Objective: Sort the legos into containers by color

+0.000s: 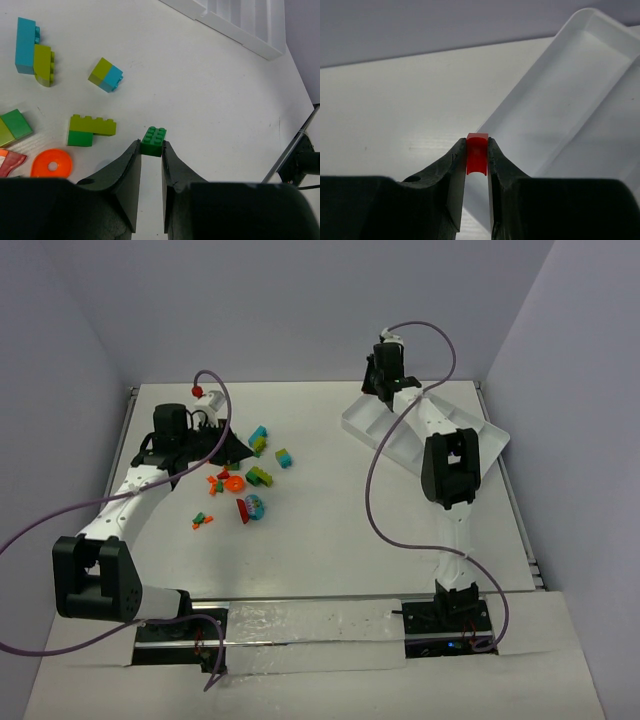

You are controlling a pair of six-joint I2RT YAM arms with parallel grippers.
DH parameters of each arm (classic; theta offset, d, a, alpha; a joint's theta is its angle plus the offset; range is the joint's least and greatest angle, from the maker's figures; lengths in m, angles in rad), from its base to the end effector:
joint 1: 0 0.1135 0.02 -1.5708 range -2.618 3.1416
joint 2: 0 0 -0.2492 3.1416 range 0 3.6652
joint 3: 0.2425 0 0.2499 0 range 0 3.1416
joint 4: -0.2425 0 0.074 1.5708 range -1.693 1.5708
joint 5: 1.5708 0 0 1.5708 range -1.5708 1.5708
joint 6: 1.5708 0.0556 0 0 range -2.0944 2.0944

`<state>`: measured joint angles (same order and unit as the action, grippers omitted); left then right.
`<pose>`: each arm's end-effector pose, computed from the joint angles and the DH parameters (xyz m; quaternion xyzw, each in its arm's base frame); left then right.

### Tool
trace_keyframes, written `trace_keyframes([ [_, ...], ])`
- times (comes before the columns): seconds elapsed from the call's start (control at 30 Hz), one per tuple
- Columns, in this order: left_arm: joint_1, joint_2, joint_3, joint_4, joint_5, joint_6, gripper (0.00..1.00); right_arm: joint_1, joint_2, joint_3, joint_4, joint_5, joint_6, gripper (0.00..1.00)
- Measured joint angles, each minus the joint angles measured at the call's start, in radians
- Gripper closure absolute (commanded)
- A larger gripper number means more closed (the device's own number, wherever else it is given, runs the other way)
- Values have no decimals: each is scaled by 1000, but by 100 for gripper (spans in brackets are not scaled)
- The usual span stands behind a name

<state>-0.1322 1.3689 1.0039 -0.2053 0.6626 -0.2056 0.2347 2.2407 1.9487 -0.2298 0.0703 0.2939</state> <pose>0.3100 -0.0757 0.2635 0.1255 0.8349 -0.3576 0.3991 0.5228 0.1210 0.2319 0.0432 0.8641 0.1014 0.4910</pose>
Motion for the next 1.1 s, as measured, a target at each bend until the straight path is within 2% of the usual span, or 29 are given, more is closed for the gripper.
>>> trace_keyframes([
  [0.2,0,8,8,0,-13,-4,100,-28,76,81,5,110,11,100],
  [0.27,0,16,17,0,-16,-7,100,-39,95,93,5,128,22,94],
  [0.5,0,46,33,1,-23,-21,100,-73,167,132,23,149,44,84],
  [0.53,0,51,34,1,-23,-22,100,-77,175,139,28,148,46,74],
  [0.57,0,57,37,1,-24,-24,100,-79,185,148,37,148,48,58],
  [0.6,0,63,39,1,-24,-24,100,-81,194,156,43,149,50,54],
  [0.63,0,68,41,1,-26,-26,100,-83,202,164,49,149,49,37],
  [0.67,0,72,42,1,-27,-27,100,-84,208,170,55,149,53,28],
  [0.77,0,77,43,1,-30,-27,100,-85,218,184,64,146,57,14],
  [0.97,0,78,45,2,-30,-32,100,-85,219,198,84,89,57,11],
  [1.1,0,77,45,14,-12,-48,100,-86,179,148,108,-27,53,12],
])
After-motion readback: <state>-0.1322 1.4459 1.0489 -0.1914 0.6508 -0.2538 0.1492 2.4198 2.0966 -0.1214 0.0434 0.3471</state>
